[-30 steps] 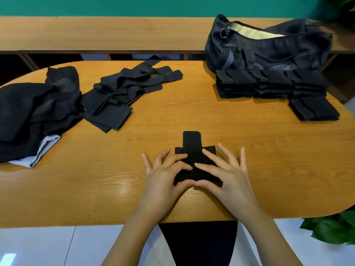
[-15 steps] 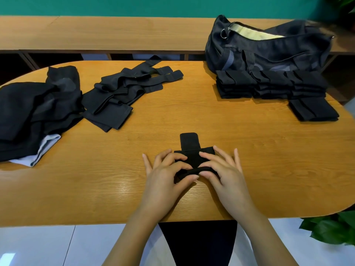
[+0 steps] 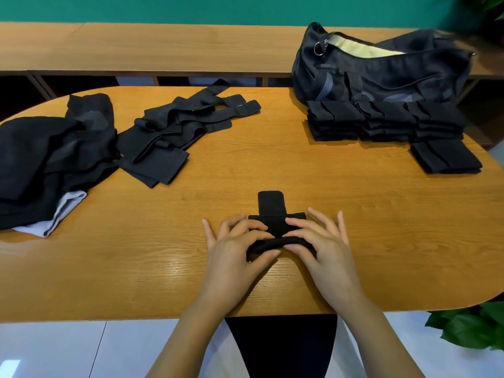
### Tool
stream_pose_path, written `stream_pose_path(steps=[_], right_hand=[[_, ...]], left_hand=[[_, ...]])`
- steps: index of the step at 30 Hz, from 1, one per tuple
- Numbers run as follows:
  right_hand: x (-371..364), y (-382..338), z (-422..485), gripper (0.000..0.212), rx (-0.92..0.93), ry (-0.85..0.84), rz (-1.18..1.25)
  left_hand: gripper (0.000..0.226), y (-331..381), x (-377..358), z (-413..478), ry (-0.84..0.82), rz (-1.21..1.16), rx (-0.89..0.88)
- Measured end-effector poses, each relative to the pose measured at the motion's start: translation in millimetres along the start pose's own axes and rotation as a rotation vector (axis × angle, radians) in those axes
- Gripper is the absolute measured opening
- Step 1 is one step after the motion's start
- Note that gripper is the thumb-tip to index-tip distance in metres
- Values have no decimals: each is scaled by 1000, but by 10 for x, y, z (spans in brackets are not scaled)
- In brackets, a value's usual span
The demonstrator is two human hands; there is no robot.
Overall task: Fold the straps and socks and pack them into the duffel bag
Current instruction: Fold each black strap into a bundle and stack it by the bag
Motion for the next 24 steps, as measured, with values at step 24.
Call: stream_pose_path(steps=[24], right_hand=[[12,30,44,42,-42,-31,20]], left_hand=[[39,56,29,17,-22,66,60]])
Point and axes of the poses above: each hand's wrist, its own z-axis towards the middle knuckle, its own x-axis out of the back of the hand, y = z × x, the point moved 2 cm from there along z, towards the middle knuckle, and after that the axes turned 2 degrees about -z, right-handed, at the moved point
